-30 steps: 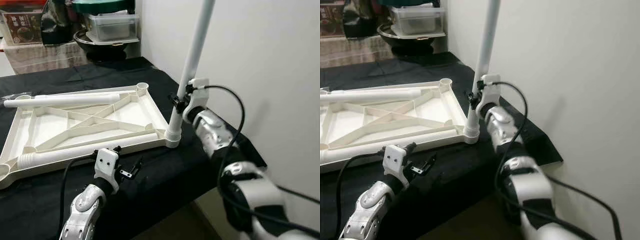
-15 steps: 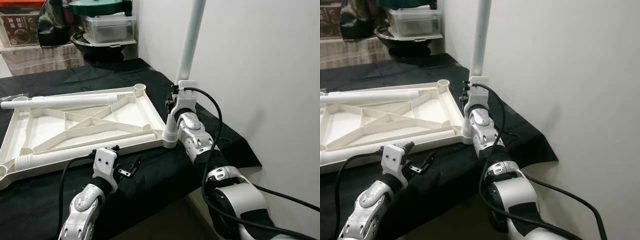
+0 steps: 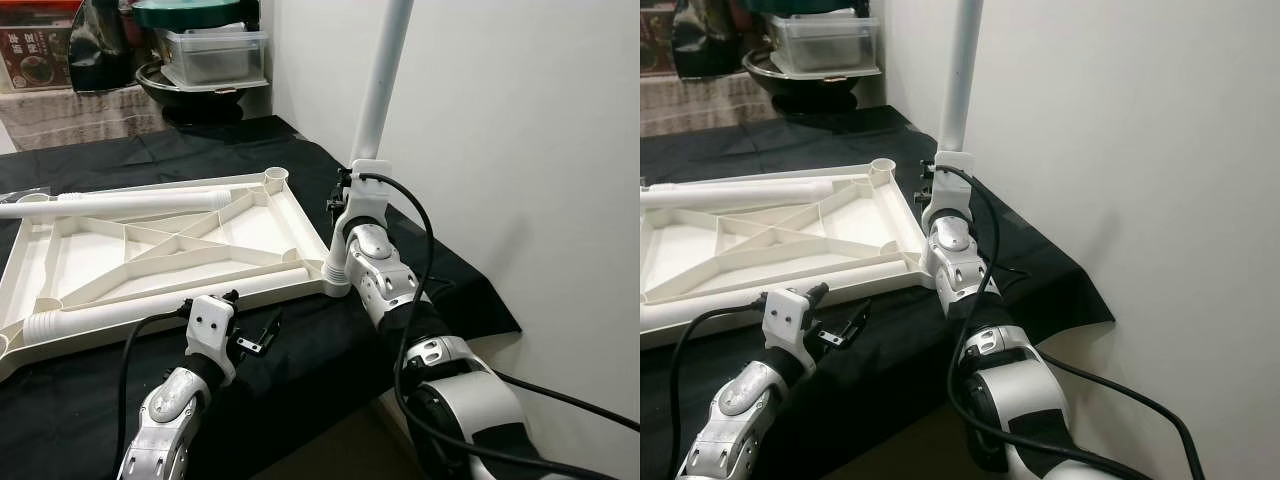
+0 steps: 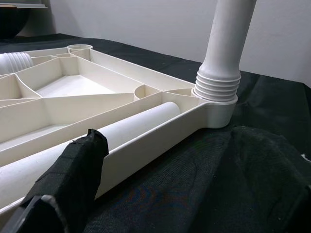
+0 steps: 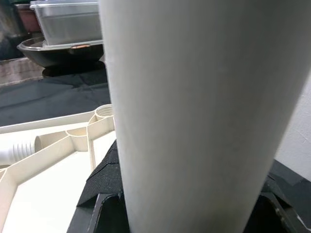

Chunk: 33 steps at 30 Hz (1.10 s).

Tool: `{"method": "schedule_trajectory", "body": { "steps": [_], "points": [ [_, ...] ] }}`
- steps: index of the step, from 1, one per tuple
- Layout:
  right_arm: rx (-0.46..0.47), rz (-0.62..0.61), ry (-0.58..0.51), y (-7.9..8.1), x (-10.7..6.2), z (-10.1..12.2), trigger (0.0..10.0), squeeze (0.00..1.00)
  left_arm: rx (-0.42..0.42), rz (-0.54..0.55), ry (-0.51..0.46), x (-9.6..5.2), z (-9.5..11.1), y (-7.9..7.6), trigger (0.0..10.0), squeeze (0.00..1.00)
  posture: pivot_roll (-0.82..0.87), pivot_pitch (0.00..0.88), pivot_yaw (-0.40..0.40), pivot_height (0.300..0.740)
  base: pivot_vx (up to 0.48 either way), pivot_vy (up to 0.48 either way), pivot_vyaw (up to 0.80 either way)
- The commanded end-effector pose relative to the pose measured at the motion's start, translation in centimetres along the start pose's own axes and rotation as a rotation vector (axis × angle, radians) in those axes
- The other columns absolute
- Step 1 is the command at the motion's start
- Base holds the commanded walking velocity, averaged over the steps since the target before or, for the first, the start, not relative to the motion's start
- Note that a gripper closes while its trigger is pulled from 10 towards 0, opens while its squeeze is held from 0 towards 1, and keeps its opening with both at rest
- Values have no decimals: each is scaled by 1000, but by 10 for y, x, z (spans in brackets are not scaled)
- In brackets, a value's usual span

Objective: Building children table

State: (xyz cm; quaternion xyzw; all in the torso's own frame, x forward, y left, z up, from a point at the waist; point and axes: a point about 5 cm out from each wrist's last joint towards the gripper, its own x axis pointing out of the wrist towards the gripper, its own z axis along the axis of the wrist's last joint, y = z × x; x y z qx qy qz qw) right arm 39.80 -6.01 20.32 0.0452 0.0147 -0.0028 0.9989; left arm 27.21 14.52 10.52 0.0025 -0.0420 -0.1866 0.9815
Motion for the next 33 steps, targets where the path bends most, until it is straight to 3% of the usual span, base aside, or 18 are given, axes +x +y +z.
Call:
{"method": "schedule_trajectory", "body": {
  "steps": [1,2,3,33],
  "points": [
    [-6,-24,144,-5,-5,-33,2667,0,-4,-5,6,0,-3,-2,10000,0,17,0,-128,740,0,0,0],
    [-6,-17,148,-4,-5,-33,5961,0,-4,-6,6,0,-3,-2,10000,0,16,0,-126,740,0,0,0],
    [-6,-14,146,-4,-5,-31,10000,0,-4,-7,6,0,-3,-2,10000,0,16,0,-126,740,0,0,0],
    [24,-15,140,-7,-2,-6,10000,0,-6,-25,1,5,-4,-5,10000,0,1,0,-118,740,0,0,0]
  ]
}}
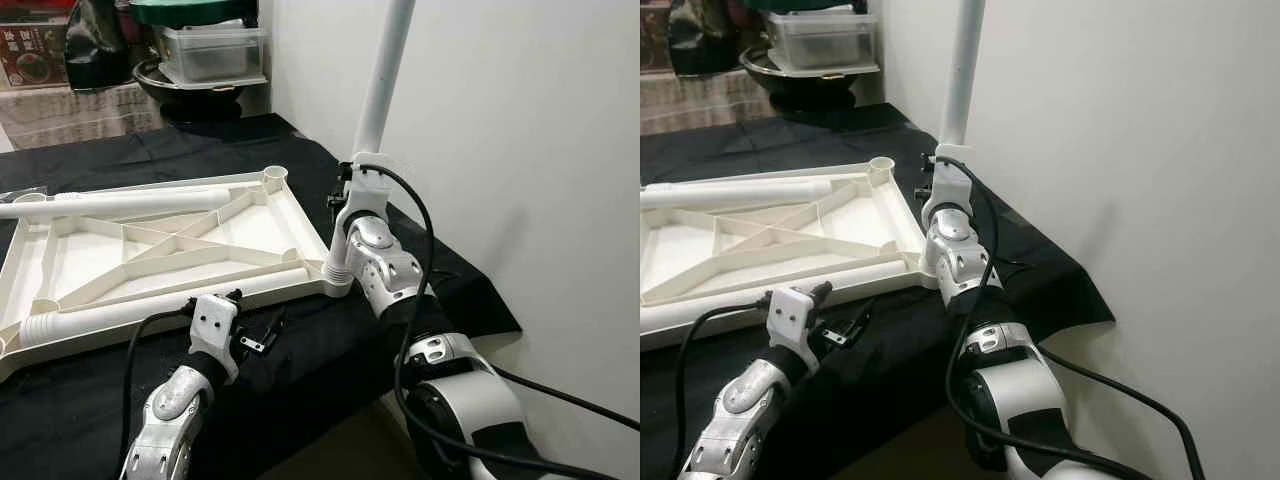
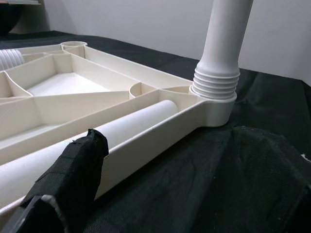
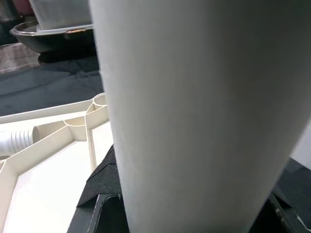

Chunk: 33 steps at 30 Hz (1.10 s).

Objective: Building children table

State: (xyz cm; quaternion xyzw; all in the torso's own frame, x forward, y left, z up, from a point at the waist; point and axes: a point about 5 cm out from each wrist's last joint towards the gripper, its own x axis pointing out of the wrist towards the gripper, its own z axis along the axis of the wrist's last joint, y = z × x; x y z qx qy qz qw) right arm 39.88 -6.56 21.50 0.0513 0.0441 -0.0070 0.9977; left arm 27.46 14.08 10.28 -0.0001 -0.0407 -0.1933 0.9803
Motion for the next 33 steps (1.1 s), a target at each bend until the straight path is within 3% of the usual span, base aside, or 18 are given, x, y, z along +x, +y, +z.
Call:
{"method": "schedule_trajectory", "body": {
  "steps": [1,26,33],
  "points": [
    [13,-1,79,-2,-1,-17,10000,0,0,-13,-1,2,-1,-2,10000,0,1,0,-119,740,0,0,0],
    [43,7,69,-4,-2,-6,10000,0,-5,-25,-3,4,-3,-5,10000,0,-12,0,-115,740,0,0,0],
    [87,1,17,-4,-4,-1,10000,0,-2,-30,-1,4,-3,-5,10000,0,-10,0,-113,740,0,0,0]
  ]
}}
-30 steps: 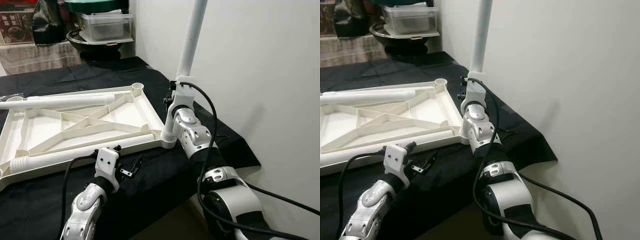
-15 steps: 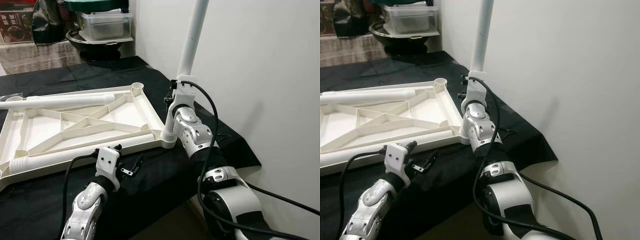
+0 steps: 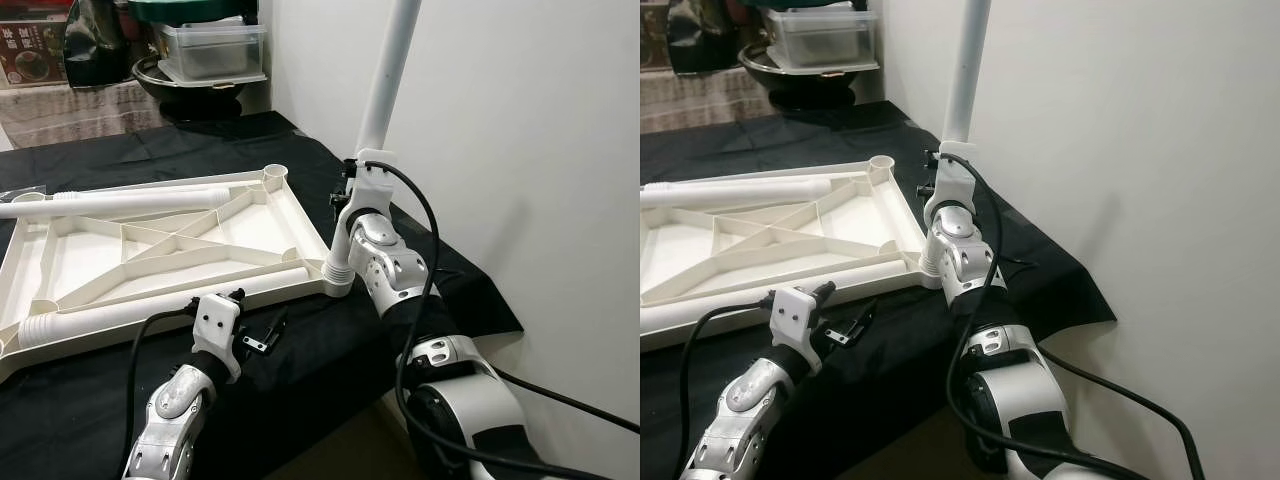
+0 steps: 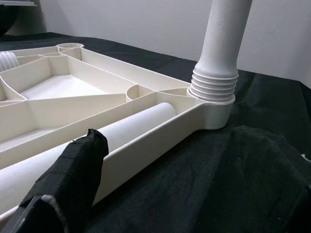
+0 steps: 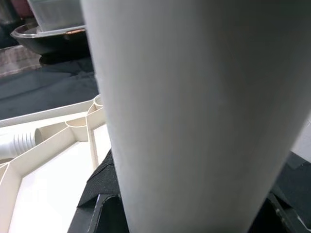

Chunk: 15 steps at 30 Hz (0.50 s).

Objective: Building children table

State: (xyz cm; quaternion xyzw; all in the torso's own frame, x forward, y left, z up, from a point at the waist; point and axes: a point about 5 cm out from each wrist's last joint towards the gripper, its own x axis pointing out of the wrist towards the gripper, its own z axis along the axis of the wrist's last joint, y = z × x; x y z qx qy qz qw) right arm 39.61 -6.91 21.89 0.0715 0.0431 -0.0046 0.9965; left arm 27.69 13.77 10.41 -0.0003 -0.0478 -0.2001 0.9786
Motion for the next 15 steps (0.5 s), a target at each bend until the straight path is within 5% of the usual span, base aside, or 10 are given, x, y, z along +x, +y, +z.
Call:
{"method": "schedule_trajectory", "body": {
  "steps": [1,15],
  "points": [
    [42,-4,18,-1,-2,-5,10000,0,-3,-16,14,1,-4,-3,10000,0,-10,0,-113,740,0,0,0],
    [62,-2,-4,-2,-2,1,10000,0,-4,-21,15,1,-5,-4,10000,0,-14,0,-109,740,0,0,0]
  ]
}}
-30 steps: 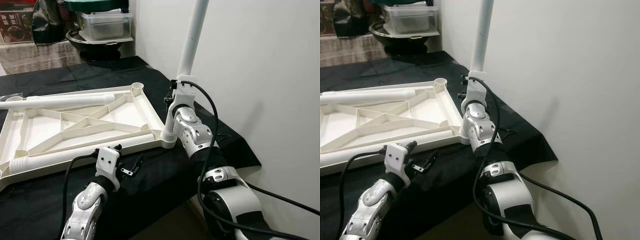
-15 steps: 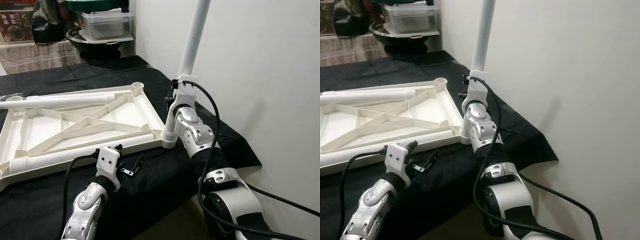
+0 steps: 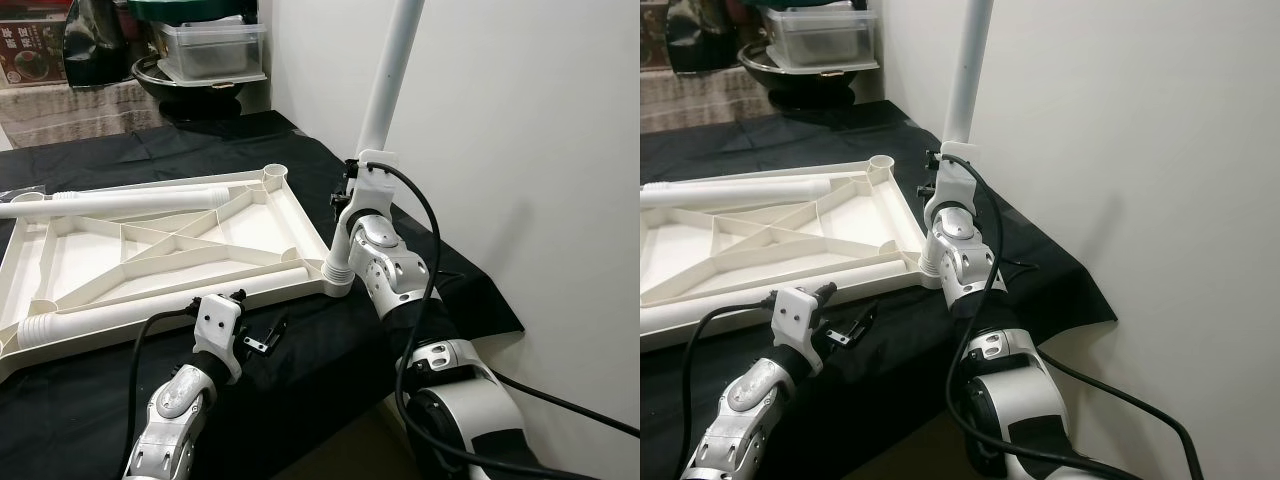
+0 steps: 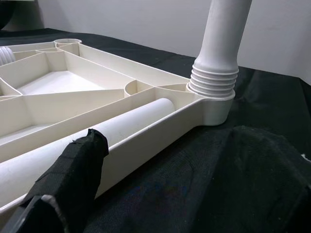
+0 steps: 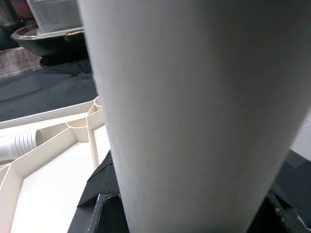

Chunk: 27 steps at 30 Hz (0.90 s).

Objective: Building children table

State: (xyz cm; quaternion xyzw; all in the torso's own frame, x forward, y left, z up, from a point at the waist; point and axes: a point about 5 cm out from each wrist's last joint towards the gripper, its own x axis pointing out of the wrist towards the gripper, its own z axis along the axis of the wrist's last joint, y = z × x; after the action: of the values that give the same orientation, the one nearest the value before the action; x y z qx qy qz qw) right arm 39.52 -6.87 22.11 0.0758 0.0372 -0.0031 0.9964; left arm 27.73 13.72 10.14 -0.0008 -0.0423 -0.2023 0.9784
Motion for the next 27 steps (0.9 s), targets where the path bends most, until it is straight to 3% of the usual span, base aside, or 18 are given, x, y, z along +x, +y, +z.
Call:
{"method": "schedule_trajectory", "body": {
  "steps": [1,11,12,14,15,27],
  "points": [
    [55,-4,2,-3,-1,1,10000,0,-1,-17,4,1,-2,-4,10000,0,-13,0,-110,740,0,0,0],
    [61,18,-30,1,-2,6,10000,0,-2,-17,5,1,-3,-4,10000,0,-13,0,-110,740,0,0,0],
    [62,24,-48,1,-2,9,10000,98,-2,-17,5,1,-3,-4,10000,0,-13,0,-110,740,0,0,0],
    [62,28,-60,1,-3,11,10000,98,-2,-18,5,1,-3,-4,10000,0,-13,0,-110,740,0,0,0],
    [63,34,-82,2,-3,14,10000,1000,-3,-18,4,1,-3,-4,10000,0,-15,0,-110,740,0,0,0],
    [80,100,-210,7,-11,37,10000,1000,-4,-22,7,1,-4,-5,10000,0,-19,0,-104,740,0,0,0]
  ]
}}
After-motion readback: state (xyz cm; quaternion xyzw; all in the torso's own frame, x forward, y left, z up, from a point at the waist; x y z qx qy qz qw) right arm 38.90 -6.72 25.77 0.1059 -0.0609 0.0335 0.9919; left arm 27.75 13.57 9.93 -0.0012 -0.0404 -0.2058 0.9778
